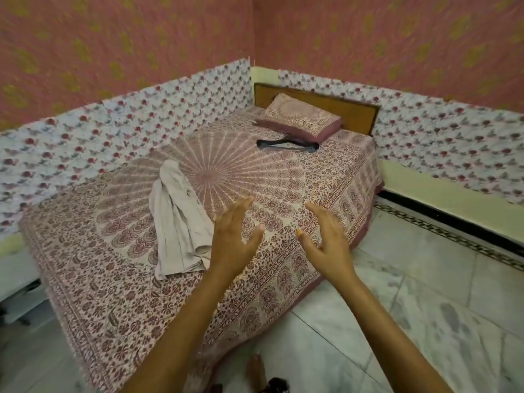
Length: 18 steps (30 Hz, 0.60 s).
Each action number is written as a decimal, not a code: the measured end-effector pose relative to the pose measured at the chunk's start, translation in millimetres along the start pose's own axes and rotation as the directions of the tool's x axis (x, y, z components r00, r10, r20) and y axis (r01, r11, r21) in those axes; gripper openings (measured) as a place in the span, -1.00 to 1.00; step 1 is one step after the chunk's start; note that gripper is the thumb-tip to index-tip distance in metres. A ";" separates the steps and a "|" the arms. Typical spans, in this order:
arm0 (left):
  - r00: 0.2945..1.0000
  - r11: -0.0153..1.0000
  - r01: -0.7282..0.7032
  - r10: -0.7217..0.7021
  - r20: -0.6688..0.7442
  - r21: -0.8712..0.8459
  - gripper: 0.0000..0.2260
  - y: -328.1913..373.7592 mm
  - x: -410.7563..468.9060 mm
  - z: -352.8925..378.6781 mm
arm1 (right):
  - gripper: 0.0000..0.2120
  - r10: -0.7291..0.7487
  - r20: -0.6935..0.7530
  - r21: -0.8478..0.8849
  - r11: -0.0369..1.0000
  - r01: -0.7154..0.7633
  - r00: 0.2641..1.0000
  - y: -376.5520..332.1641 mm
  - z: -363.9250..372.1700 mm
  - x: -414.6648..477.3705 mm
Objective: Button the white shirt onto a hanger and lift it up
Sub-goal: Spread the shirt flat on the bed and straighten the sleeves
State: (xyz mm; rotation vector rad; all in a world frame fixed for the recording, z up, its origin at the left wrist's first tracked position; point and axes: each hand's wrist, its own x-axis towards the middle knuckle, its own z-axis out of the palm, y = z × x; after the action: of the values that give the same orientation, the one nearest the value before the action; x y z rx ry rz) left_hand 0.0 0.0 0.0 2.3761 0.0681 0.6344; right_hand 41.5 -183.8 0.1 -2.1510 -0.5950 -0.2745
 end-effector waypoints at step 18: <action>0.966 0.973 0.228 -0.229 0.119 0.021 -0.41 -172.4 246.0 74.0 | -0.50 0.212 0.178 -0.001 0.976 -0.216 0.961 99.4 146.3 272.0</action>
State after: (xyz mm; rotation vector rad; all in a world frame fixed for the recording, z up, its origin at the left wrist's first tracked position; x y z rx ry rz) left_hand 270.4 141.3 -51.2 2.3629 0.2877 0.3805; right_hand 323.9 -31.9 -49.2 -2.2140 -0.4561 0.0418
